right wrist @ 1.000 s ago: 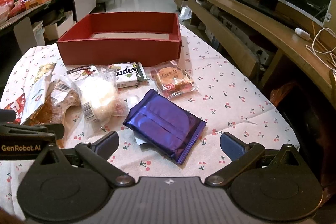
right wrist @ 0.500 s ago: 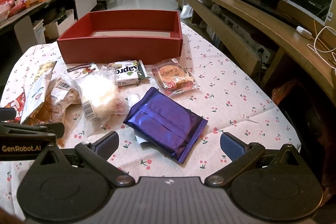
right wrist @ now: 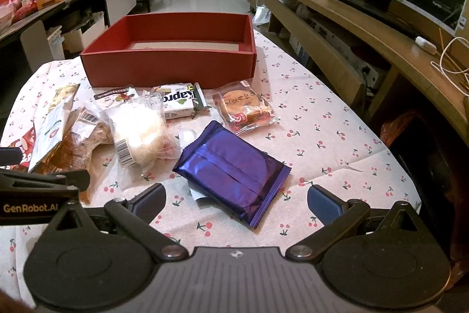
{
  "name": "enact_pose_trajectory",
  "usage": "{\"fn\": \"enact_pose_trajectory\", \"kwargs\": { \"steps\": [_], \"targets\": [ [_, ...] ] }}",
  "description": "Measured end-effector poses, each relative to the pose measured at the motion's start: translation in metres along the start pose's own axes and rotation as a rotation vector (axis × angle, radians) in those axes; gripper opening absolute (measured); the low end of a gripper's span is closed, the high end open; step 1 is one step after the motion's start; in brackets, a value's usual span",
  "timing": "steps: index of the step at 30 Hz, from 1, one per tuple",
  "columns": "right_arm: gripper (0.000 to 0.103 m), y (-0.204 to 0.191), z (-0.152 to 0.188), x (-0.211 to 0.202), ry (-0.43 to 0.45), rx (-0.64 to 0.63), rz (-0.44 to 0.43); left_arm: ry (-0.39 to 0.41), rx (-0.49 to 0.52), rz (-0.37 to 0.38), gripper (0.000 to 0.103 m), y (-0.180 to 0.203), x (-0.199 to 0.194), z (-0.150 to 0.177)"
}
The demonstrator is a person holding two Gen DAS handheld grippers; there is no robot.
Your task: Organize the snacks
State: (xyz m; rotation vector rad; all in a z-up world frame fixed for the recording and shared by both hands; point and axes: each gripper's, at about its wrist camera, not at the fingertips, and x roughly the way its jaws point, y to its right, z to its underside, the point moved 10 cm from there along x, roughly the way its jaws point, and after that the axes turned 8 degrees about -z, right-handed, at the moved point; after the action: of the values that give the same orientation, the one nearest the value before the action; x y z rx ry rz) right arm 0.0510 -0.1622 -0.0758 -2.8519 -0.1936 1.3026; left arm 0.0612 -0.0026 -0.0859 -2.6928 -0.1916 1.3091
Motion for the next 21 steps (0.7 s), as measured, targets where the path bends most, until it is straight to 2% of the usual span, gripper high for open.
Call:
{"fn": "enact_pose_trajectory", "kwargs": {
  "steps": [21],
  "targets": [
    [0.103, 0.0001, 0.0001, 0.0006, -0.001, 0.001, 0.0, 0.002, 0.008, -0.005, 0.101, -0.0008, -0.0004, -0.001]
  ]
}}
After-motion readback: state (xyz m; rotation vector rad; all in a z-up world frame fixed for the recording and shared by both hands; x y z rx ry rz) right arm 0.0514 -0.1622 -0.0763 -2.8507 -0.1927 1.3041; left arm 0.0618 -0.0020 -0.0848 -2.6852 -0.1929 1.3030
